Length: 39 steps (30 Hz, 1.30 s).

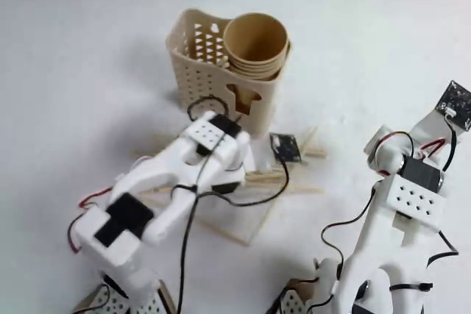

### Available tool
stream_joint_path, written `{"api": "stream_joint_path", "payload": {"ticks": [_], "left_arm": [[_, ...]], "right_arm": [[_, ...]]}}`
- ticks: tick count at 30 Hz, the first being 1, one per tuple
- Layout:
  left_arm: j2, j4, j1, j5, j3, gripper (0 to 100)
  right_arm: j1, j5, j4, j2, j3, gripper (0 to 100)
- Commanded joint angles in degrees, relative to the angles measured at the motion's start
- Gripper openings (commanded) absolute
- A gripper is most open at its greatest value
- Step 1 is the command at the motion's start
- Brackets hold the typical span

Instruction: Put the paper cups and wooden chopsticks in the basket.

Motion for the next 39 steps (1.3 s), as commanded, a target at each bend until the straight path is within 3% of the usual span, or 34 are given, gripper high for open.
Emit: {"api": "stream_joint_path", "payload": {"ticks": [1, 11, 19, 39], "left_arm": [[-11.65, 5.10, -3.91, 0.62, -0.97, 2], [-25.71, 13.80, -8.75, 0.53, -1.49, 2], [-36.44, 13.45, -13.49, 0.62, -1.49, 2], [-53.49, 13.80, -13.58, 4.75, -4.57, 2]], "right_arm": [[0.66, 0.70, -0.75, -0.84, -0.53, 2.8], [0.66, 0.70, -0.75, -0.84, -0.53, 2.8], [0.66, 0.70, -0.66, -0.84, -0.53, 2.8], [0.66, 0.70, -0.75, -0.84, -0.53, 2.6]]}}
